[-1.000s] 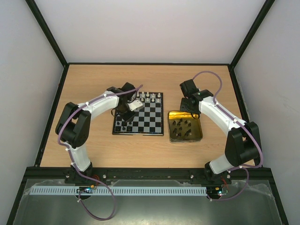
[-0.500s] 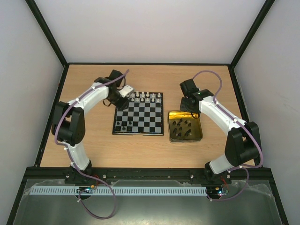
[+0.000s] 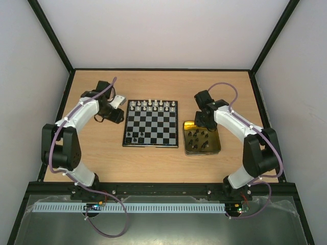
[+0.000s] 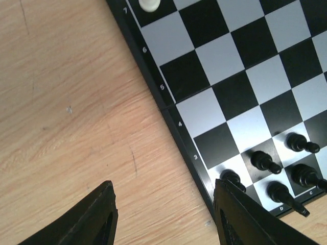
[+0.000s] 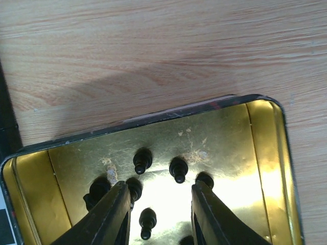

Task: Set up the chess pieces on the board
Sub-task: Pick up the chess piece from the storage box.

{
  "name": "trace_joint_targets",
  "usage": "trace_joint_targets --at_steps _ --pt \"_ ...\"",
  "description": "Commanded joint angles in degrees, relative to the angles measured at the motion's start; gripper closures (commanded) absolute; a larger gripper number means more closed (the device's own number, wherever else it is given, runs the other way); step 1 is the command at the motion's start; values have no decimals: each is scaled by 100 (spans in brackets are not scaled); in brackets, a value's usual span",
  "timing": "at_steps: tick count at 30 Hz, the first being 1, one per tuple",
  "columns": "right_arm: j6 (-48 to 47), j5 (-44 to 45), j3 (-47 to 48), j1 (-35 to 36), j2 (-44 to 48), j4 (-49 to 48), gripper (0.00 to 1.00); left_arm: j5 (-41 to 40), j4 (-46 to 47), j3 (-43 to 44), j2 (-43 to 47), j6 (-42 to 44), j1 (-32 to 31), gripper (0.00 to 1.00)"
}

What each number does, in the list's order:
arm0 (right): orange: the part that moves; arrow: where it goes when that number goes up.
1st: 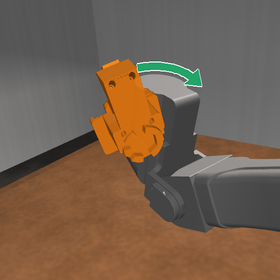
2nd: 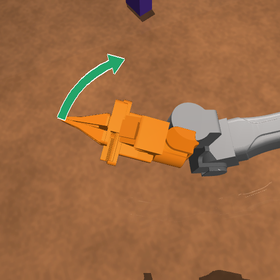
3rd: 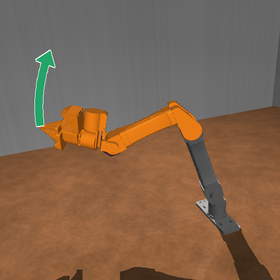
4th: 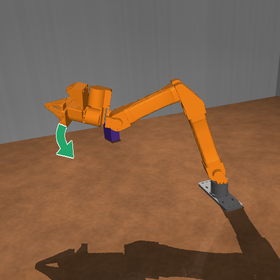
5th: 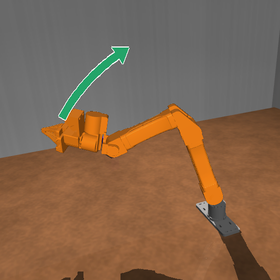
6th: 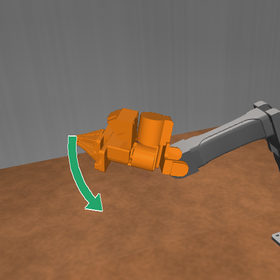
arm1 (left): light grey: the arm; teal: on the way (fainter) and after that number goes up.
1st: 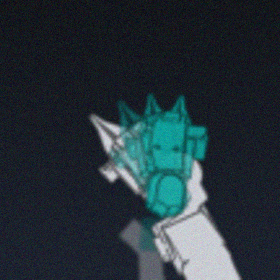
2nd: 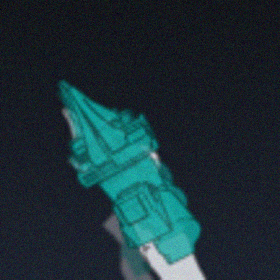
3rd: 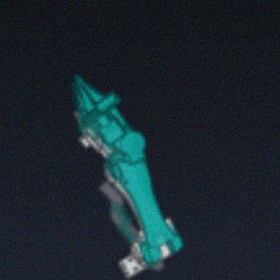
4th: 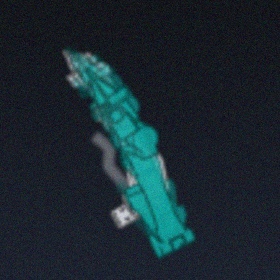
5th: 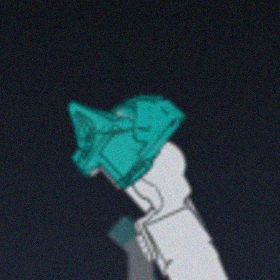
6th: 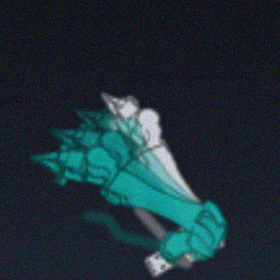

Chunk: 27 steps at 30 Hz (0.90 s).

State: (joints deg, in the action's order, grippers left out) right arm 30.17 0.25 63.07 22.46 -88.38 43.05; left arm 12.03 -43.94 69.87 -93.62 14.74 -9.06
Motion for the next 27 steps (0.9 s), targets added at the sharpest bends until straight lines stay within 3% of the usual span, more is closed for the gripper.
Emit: trace_joint_targets --at_steps 1,27 --pt "-9 -223 -5 -31 -322 -145 68 124 54 -218 254 -111 117 46" --pt "1 -490 -117 -31 -892 -553 72 55 88 -307 353 -154 159 46"
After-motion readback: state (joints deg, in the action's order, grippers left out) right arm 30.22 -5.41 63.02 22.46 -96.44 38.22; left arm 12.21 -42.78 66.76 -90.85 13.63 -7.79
